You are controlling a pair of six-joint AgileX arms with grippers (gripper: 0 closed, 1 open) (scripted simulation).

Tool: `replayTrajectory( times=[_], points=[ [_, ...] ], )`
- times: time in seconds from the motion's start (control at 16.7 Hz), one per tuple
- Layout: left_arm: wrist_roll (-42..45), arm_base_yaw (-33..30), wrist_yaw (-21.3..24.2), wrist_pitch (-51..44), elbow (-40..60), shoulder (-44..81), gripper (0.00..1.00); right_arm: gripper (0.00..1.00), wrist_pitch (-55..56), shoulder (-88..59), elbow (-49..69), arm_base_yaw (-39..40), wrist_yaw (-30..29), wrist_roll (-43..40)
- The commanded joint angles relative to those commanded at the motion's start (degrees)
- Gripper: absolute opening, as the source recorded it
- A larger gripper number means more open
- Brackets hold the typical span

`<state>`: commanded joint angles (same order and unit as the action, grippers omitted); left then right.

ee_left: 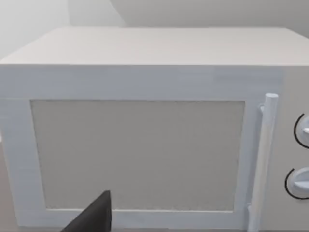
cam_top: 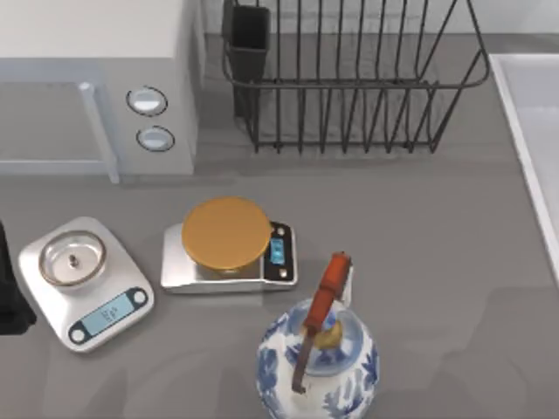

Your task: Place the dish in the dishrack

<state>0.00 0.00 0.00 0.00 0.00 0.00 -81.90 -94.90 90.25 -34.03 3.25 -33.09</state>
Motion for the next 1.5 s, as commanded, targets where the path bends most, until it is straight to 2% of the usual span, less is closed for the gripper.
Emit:
replayTrajectory(
  times=[0.18, 0.48, 0.72, 1.02, 1.5],
  points=[
    [0.0, 0.0, 0.0, 0.0, 0.0, 0.0, 1.0, 0.0, -4.5, 1.4, 4.5, 0.1, -0.1, 0.1],
    [0.0, 0.0, 0.0, 0.0, 0.0, 0.0, 1.0, 0.0, -4.6, 1.3, 4.7, 0.3, -0.1, 0.2],
    [0.0, 0.0, 0.0, 0.0, 0.0, 0.0, 1.0, 0.0, 0.5, 1.3, 4.7, 6.4, -4.6, 2.8],
    [0.0, 0.0, 0.0, 0.0, 0.0, 0.0, 1.0, 0.0, 18.0, 1.6, 3.3, 26.4, -17.8, 9.6],
    [0.0, 0.0, 0.0, 0.0, 0.0, 0.0, 1.0, 0.0, 57.8, 6.5, -2.5, 70.8, -45.5, 25.8]
  ],
)
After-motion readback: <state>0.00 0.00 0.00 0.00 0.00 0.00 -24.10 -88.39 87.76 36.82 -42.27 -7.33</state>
